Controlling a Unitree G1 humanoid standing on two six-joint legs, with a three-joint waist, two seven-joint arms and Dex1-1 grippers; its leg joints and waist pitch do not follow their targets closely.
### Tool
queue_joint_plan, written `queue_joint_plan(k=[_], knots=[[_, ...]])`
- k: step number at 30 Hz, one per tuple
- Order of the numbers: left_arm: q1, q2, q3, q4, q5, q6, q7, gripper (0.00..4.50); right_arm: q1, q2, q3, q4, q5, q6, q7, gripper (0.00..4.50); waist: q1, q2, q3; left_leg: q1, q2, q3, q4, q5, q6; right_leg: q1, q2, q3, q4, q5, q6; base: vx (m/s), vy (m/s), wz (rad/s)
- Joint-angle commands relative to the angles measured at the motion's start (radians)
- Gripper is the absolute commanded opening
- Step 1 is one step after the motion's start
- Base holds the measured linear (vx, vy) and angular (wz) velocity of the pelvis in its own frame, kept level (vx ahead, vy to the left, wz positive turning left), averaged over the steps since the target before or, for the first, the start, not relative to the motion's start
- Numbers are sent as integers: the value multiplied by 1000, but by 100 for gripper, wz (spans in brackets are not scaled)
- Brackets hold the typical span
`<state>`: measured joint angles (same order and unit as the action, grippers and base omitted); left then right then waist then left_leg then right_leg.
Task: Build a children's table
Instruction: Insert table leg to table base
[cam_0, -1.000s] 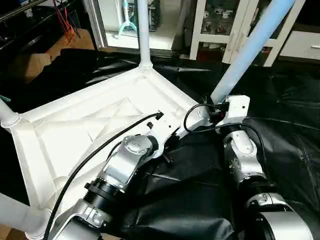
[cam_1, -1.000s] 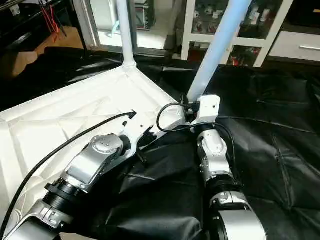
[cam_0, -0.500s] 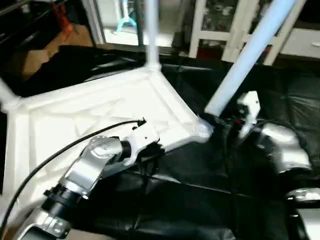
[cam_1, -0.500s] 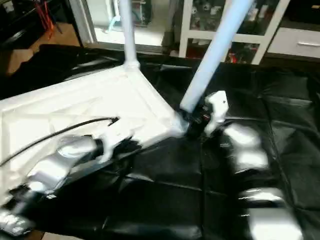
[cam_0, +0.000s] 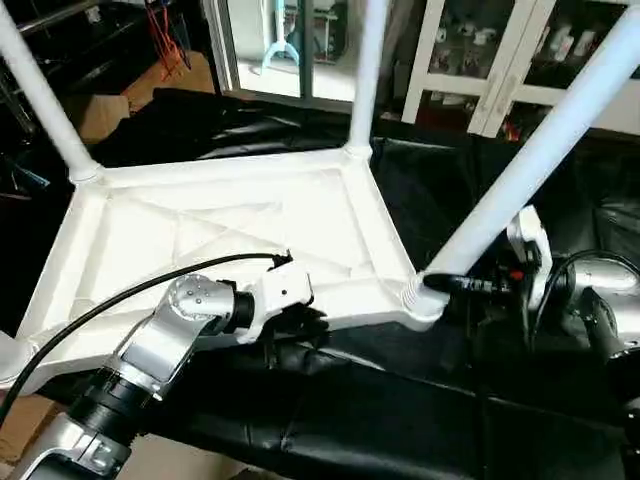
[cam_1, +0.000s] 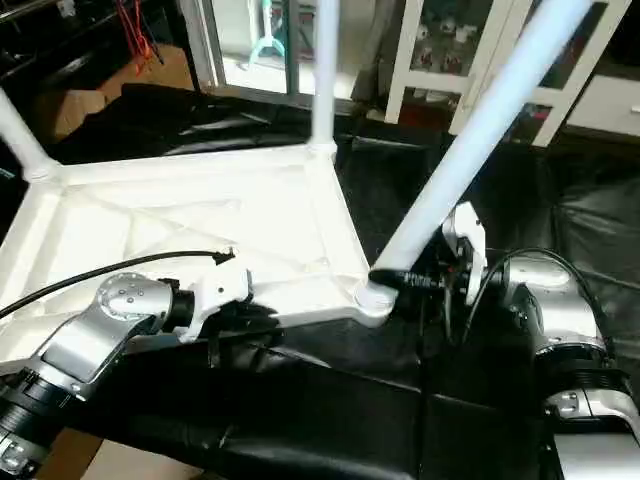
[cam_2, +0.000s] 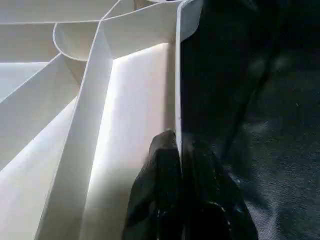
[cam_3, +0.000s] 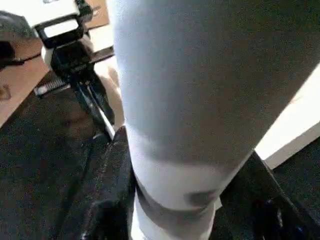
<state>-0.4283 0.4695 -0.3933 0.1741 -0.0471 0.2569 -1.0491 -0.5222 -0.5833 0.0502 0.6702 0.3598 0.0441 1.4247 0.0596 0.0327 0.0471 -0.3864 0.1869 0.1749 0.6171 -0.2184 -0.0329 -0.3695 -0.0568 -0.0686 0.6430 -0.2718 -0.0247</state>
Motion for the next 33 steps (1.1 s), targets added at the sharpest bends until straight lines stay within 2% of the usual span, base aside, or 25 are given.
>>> queue_joint_plan(k=[1, 5, 7, 8, 9, 10, 14, 17, 18, 20, 21, 22, 23, 25, 26, 27, 28, 29, 30, 31, 33], knots=[[-14, 37, 53, -5, -6, -11, 6, 0, 108, -40, 140, 104, -202, 3, 0, 185, -6, 3, -52, 23, 66, -20, -60, 39, 169, 39, -91, 50, -59, 222, -302, 0, 0, 0], [-15, 35, 51, -1, -10, -18, 2, 0, 103, -34, 159, 105, -230, -36, -11, 185, -11, -2, -54, 22, 63, -20, -60, 35, 157, 42, -90, 52, -58, 244, -300, 0, 0, 0], [-10, 38, 50, 1, -5, -28, 8, 0, 104, -38, 189, 96, -261, -63, -6, 185, -12, -8, -54, 21, 61, -20, -60, 34, 160, 43, -90, 52, -57, 243, -296, 0, 0, 0], [-7, 39, 50, 2, -1, -32, 12, 0, 105, -41, 202, 93, -271, -75, -3, 185, -15, -6, -54, 21, 61, -21, -60, 35, 160, 42, -89, 52, -58, 242, -291, 0, 0, 0], [0, 39, 52, 2, 1, -37, 16, 0, 109, -38, 213, 89, -274, -85, -2, 185, -18, -13, -53, 21, 61, -20, -61, 33, 160, 42, -88, 52, -60, 241, -289, 0, 0, 0], [1, 39, 52, 2, 1, -37, 16, 0, 110, -38, 214, 89, -274, -85, -1, 185, -18, -8, -53, 22, 62, -21, -63, 27, 158, 41, -89, 52, -60, 236, -286, 0, 0, 0], [39, 41, 49, -38, -6, -18, 9, 0, 125, -9, 244, 85, -286, -131, -23, 185, -29, -11, -52, 26, 65, -23, -70, -9, 133, 41, -88, 52, -63, 240, -282, 0, 0, 0], [49, 39, 44, -60, -10, -4, 8, 0, 128, 13, 230, 73, -262, -129, -37, 185, -36, -12, -57, 27, 64, -23, -71, -10, 125, 46, -86, 52, -63, 275, -283, 0, 0, 0], [49, 37, 41, -72, -14, 5, 5, 0, 134, 16, 220, 61, -240, -110, -27, 185, -33, 3, -58, 28, 62, -25, -72, -19, 119, 46, -87, 51, -62, 277, -285, 0, 0, 0], [49, 33, 35, -81, -19, 9, -2, 0, 141, 14, 211, 57, -223, -101, -13, 185, -36, -3, -59, 29, 64, -25, -72, -21, 114, 48, -86, 51, -64, 295, -283, 0, 0, 0], [43, 34, 28, -68, -20, -3, -16, 0, 143, 11, 213, 62, -217, -91, 1, 185, -38, 3, -55, 31, 63, -23, -77, -60, 101, 48, -84, 49, -70, 272, -283, 0, 0, 0], [39, 36, 24, -58, -20, -12, -25, 0, 144, 9, 215, 67, -215, -86, 9, 185, -37, 2, -53, 32, 63, -23, -79, -78, 95, 49, -84, 49, -72, 254, -284, 0, 0, 0], [33, 36, 17, -45, -16, -23, -33, 0, 147, 10, 215, 70, -206, -71, 24, 185, -34, 14, -49, 36, 64, -24, -85, -123, 78, 48, -85, 48, -77, 196, -285, 0, 0, 0], [30, 36, 12, -38, -14, -28, -36, 0, 150, 14, 214, 76, -195, -57, 37, 185, -36, 8, -51, 40, 64, -24, -88, -134, 60, 54, -84, 49, -81, 182, -283, 0, 0, 0], [28, 32, 12, -38, -18, -23, -35, 0, 154, 28, 206, 85, -175, -34, 48, 185, -36, 37, -55, 45, 63, -26, -86, -131, 48, 55, -83, 47, -81, 207, -282, 0, 0, 0], [27, 30, 12, -39, -21, -19, -37, 0, 155, 36, 200, 90, -163, -20, 52, 185, -37, 28, -57, 42, 64, -27, -86, -117, 48, 59, -82, 47, -78, 250, -284, 0, 0, 0], [26, 29, 11, -40, -21, -17, -38, 0, 155, 38, 197, 93, -158, -15, 54, 185, -37, 24, -56, 40, 61, -26, -85, -112, 53, 60, -82, 47, -79, 262, -283, 0, 0, 0], [26, 27, 10, -42, -22, -14, -40, 0, 155, 41, 193, 98, -153, -9, 55, 185, -37, 30, -57, 41, 60, -25, -85, -112, 59, 61, -83, 46, -80, 267, -280, 0, 0, 0], [23, 22, 5, -37, -21, -16, -45, 0, 150, 47, 186, 122, -152, -13, 55, 185, -35, 30, -57, 41, 60, -25, -84, -111, 62, 61, -85, 47, -80, 267, -280, 0, 0, 0], [20, 20, 2, -31, -18, -19, -48, 0, 146, 50, 183, 137, -152, -14, 55, 185, -32, 25, -58, 39, 60, -25, -84, -98, 72, 62, -87, 47, -77, 255, -280, 0, 0, 0], [12, 19, 0, -23, -11, -25, -50, 0, 134, 51, 181, 157, -160, -26, 58, 185, -34, 27, -54, 40, 59, -24, -86, -108, 75, 60, -86, 46, -84, 212, -273, 0, 0, 0]])
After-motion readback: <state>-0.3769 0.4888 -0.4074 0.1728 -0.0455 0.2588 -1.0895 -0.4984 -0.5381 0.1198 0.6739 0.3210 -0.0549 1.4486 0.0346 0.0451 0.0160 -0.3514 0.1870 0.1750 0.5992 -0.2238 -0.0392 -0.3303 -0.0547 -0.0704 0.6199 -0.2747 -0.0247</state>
